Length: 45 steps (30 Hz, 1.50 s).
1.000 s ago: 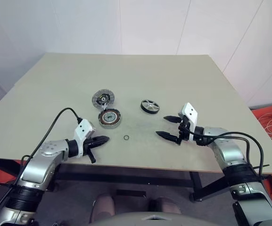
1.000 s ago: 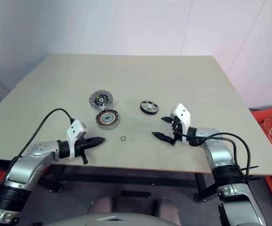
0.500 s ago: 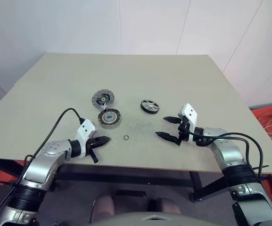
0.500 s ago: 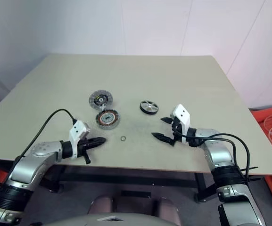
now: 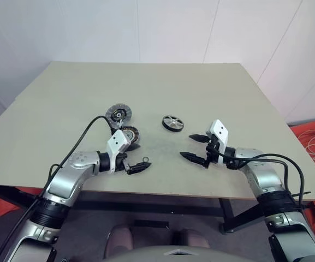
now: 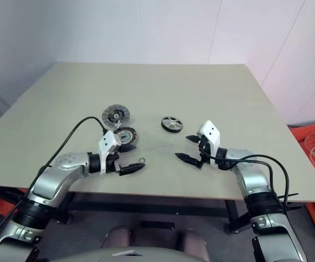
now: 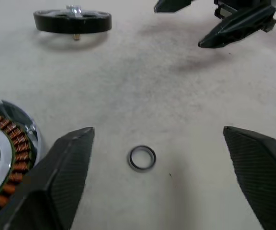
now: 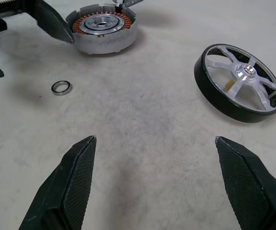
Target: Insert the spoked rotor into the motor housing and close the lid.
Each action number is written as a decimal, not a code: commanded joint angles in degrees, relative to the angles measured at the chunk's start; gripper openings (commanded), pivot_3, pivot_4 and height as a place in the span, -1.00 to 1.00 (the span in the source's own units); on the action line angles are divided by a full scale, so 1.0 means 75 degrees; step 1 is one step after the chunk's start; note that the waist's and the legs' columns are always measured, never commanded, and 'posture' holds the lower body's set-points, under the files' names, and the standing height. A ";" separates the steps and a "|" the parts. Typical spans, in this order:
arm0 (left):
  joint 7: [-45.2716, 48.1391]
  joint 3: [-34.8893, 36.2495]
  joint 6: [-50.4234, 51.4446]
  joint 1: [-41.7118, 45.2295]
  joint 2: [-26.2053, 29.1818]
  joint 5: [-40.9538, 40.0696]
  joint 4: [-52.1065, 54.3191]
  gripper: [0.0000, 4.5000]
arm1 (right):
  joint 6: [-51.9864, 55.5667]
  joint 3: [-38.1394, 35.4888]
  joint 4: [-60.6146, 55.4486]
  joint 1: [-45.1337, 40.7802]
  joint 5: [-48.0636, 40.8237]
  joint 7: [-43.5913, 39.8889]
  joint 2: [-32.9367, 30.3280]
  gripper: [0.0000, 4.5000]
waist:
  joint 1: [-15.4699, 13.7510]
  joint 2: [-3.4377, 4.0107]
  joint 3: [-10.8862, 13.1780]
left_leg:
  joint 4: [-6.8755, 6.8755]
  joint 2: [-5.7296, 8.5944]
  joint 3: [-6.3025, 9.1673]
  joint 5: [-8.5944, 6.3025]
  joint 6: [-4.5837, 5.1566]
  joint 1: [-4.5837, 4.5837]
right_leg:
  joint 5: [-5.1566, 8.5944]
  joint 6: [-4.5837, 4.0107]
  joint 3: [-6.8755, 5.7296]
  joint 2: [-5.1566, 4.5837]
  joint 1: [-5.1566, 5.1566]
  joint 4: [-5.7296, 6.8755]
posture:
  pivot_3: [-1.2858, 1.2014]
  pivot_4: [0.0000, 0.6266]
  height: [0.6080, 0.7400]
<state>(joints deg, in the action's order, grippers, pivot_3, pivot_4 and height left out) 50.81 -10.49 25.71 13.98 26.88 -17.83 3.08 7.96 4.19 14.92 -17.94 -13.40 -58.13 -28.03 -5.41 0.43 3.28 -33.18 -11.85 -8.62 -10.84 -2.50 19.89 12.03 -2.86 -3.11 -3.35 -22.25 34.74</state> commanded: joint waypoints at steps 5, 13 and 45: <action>0.0061 -0.0320 -0.1340 0.0527 -0.0246 0.0825 -0.1361 0.96 | -0.0140 -0.0097 -0.0453 0.0032 -0.0062 0.0241 0.0120 1.00 | -0.0010 0.0000 0.0000 | -0.0001 0.0000 0.0001 0.0000 0.0000 0.0006 | 0.0000 0.0001 -0.0001 0.0000 -0.0004 0.0000 | 0.03 -1.00 1.00; 0.0100 -0.0551 -0.2013 0.0753 -0.0393 0.1378 -0.2175 0.96 | -0.0154 -0.0160 -0.0497 0.0039 -0.0095 0.0383 0.0097 1.00 | -0.0015 0.0000 0.0000 | 0.0000 0.0000 0.0002 0.0000 0.0000 0.0004 | 0.0000 0.0001 0.0000 -0.0002 -0.0003 0.0000 | 0.03 -1.00 1.00; 0.0055 -0.0432 -0.1167 0.0375 -0.0436 0.1327 -0.1684 -0.69 | -0.0066 -0.0188 -0.0378 -0.0120 -0.0164 0.0247 0.0066 1.00 | -0.0012 0.0014 -0.0010 | 0.0005 0.0013 -0.0002 -0.0007 0.0015 0.0007 | 0.0005 0.0008 -0.0003 -0.0026 0.0006 -0.0007 | 0.03 -1.00 1.00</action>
<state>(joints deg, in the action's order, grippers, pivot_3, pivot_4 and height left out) 49.97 -13.19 15.73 17.84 22.65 -7.77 -10.93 8.03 4.06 13.75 -17.44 -13.54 -56.09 -27.26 -5.50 0.54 3.21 -33.13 -11.76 -8.64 -10.89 -2.38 19.94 12.07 -2.80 -3.13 -3.54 -22.22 34.69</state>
